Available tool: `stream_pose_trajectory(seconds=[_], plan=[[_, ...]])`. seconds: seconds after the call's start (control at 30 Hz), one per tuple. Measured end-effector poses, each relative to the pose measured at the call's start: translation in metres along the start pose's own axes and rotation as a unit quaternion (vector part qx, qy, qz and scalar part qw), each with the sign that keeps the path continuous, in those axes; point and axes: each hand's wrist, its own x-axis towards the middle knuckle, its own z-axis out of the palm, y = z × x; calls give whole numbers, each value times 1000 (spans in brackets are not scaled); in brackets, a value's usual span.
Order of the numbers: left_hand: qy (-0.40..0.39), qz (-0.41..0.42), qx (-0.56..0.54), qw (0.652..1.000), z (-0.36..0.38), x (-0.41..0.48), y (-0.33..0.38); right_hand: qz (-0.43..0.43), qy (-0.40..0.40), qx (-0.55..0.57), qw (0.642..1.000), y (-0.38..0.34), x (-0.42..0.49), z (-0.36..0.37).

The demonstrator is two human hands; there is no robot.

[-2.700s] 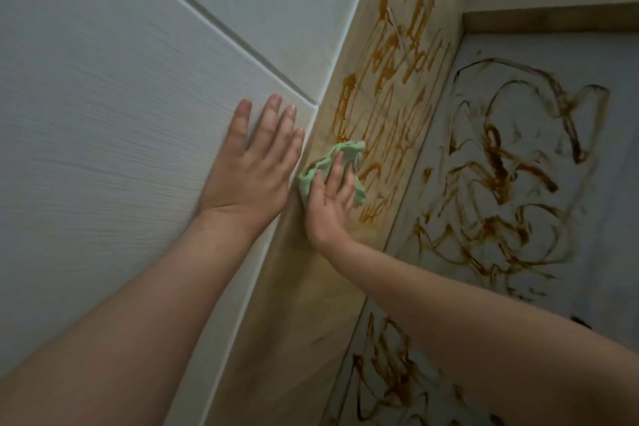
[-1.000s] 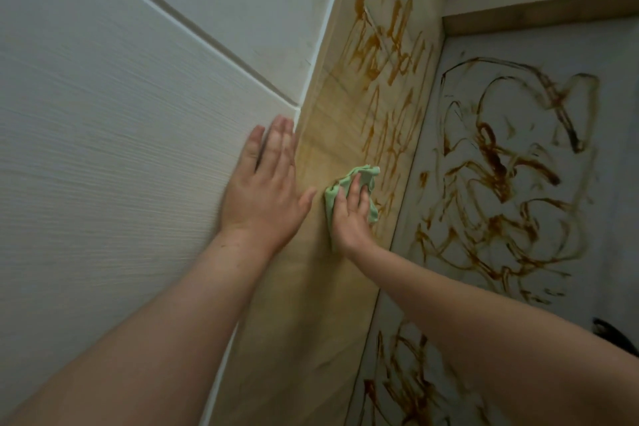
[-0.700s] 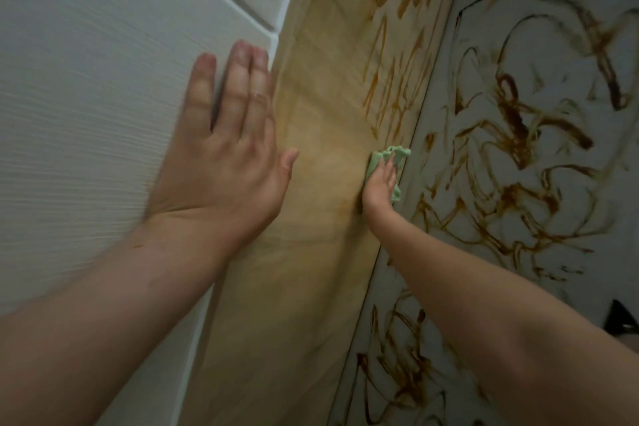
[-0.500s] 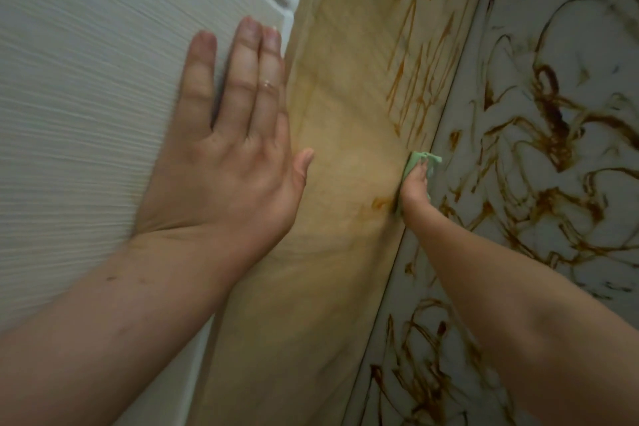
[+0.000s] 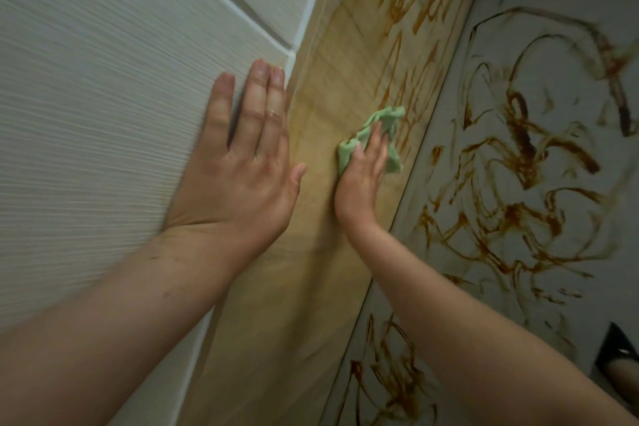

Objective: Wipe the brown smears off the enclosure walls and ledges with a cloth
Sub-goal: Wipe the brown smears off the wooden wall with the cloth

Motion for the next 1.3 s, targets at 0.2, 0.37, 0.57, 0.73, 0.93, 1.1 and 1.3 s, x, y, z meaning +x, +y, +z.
stream_pose_trajectory(seconds=[0.2, 0.37, 0.57, 0.73, 0.93, 1.1, 1.3], plan=[[13, 0, 3, 1000, 12, -6, 3, 107, 28, 11, 994, 85, 123, -34], [19, -8, -2, 1000, 14, -6, 3, 269, 32, 27, 962, 215, 196, -40], [60, -17, 4, 998, 15, -5, 3, 281, 21, 41, 959, 129, 176, -35], [57, -17, 5, 998, 8, 0, 3, 67, 18, 18, 997, -59, 95, -17], [70, -9, -32, 997, 8, -1, 1, -195, -60, -46, 978, -127, 36, -2], [74, -15, -45, 996, 14, -2, 3, 64, -6, -37, 997, -77, 113, -26], [89, -9, -46, 995, 16, -3, 2, 257, 9, -47, 965, -72, 117, -26]])
